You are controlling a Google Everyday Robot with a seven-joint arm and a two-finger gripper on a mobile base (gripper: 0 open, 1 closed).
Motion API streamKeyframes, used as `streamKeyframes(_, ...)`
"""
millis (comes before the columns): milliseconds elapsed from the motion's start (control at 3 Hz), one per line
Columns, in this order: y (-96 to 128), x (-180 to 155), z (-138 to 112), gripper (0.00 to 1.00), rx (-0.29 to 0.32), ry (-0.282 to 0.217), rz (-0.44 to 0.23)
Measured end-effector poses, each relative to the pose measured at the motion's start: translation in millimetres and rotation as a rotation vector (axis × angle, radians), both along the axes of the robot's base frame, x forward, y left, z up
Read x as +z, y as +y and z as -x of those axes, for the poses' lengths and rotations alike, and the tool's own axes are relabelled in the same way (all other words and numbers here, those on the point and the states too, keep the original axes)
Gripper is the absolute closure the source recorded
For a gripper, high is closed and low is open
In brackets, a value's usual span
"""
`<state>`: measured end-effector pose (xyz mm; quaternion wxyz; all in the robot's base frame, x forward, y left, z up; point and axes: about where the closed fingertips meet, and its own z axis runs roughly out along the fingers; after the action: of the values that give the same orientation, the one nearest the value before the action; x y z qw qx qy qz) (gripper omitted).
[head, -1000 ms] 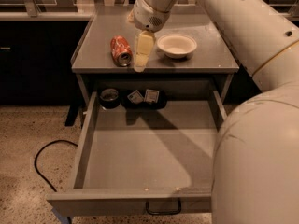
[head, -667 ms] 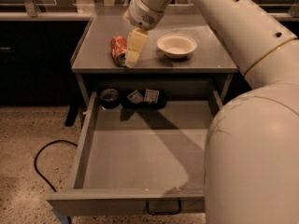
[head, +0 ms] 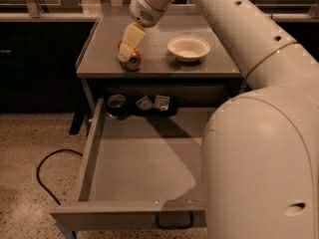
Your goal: Place coke can into top drawer
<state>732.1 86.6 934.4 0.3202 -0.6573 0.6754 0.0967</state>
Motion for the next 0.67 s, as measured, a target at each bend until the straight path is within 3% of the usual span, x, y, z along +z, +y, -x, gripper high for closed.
streamKeyframes(667,16.7,-7.3,-22.0,0.00,-0.110,0.020,-0.080)
